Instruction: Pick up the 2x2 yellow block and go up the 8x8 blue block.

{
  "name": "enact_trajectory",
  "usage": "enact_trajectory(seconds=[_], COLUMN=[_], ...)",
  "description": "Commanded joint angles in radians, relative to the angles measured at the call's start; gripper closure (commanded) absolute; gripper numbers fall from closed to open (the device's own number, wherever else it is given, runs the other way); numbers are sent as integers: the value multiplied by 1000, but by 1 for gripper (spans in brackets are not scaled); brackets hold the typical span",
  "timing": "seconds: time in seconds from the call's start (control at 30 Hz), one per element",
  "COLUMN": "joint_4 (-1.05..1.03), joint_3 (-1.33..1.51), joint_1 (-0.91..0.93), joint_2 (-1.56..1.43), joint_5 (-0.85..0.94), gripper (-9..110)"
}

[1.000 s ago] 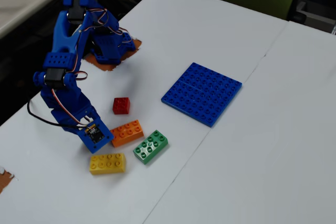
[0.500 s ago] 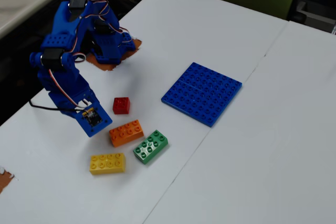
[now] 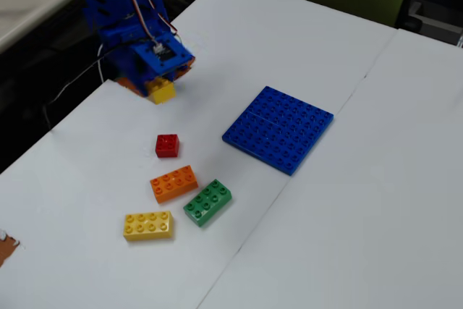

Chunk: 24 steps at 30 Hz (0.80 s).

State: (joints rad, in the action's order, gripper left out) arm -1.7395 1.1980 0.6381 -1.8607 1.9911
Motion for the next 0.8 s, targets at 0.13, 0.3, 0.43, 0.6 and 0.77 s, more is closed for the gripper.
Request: enact_trajectory(seconds=[0.13, 0.3, 0.43, 0.6, 0.77], joint_4=[21, 91, 270, 414, 264], joint_3=[-187, -449, -465, -426, -399], joint_1=[-325, -492, -583, -663, -713], joint_2=[-109, -18, 21, 91, 149], joint_5=[-290, -411, -422, -437, -383], gripper=[96, 96, 96, 96, 96])
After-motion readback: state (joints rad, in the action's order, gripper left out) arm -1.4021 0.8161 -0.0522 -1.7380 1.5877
